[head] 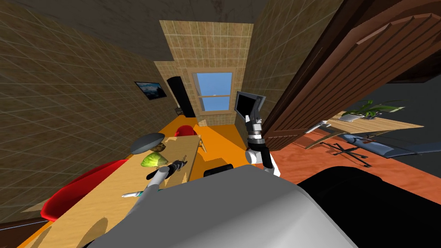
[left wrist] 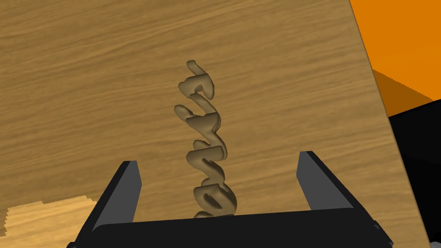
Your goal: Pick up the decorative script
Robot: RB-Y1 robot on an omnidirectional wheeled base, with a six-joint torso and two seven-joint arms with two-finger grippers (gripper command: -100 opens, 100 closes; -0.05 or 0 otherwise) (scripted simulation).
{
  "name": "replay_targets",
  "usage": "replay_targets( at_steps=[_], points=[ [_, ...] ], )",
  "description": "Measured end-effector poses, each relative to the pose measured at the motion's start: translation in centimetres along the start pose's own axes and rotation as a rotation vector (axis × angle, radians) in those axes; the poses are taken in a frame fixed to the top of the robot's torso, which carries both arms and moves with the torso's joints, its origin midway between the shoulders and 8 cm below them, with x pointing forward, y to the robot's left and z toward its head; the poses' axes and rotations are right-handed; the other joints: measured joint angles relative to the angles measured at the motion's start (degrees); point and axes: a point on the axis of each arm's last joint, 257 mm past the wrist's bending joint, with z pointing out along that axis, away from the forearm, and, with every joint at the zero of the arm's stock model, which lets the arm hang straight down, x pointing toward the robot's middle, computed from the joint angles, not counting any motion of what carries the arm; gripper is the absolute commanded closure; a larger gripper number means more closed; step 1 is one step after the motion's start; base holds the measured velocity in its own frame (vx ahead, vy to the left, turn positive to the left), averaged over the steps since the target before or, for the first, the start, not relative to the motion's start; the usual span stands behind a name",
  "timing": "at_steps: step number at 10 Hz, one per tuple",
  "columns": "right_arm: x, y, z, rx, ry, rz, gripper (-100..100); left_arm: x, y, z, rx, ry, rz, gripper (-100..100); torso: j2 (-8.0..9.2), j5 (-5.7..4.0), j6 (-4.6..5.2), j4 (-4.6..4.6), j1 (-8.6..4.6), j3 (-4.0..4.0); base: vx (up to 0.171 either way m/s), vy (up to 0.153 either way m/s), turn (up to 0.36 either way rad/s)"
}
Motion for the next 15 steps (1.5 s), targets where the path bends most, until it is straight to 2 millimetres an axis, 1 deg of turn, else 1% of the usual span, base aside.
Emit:
replay_targets(
  at_steps=[5,8,9,13,14,15],
  points=[
    [0.0,0.0,0.0,0.0,0.0,0.0,0,-2.5,0.2,-1.4,-0.003,0.004,0.017,-100,-0.03,-0.01,-0.01,0.0,-0.06,-0.01,0.073,-0.028,0.039],
    [0.0,0.0,0.0,0.0,0.0,0.0,0,-4.0,-0.2,-2.2,0.001,0.005,0.035,-100,-0.01,0.0,0.01,0.0,-0.01,-0.01,0.062,-0.02,0.028],
    [0.0,0.0,0.0,0.0,0.0,0.0,0,-4.0,-0.2,-2.3,0.0,0.005,0.038,100,0.12,0.01,0.01,0.02,0.04,0.06,0.006,-0.002,-0.001],
    [0.0,0.0,0.0,0.0,0.0,0.0,0,-4.0,-0.2,-2.3,0.001,0.006,0.036,100,0.24,0.07,0.03,0.03,0.14,0.13,0.0,0.0,0.0],
    [0.0,0.0,0.0,0.0,0.0,0.0,0,-4.0,-0.2,-2.3,0.001,0.006,0.036,0,0.24,0.07,0.03,0.03,0.15,0.12,0.0,0.0,0.0],
    [0.0,0.0,0.0,0.0,0.0,0.0,0,-4.0,-0.2,-2.3,0.001,0.006,0.036,100,0.23,0.08,0.03,0.03,0.16,0.12,-0.076,0.017,-0.046]
  ],
)
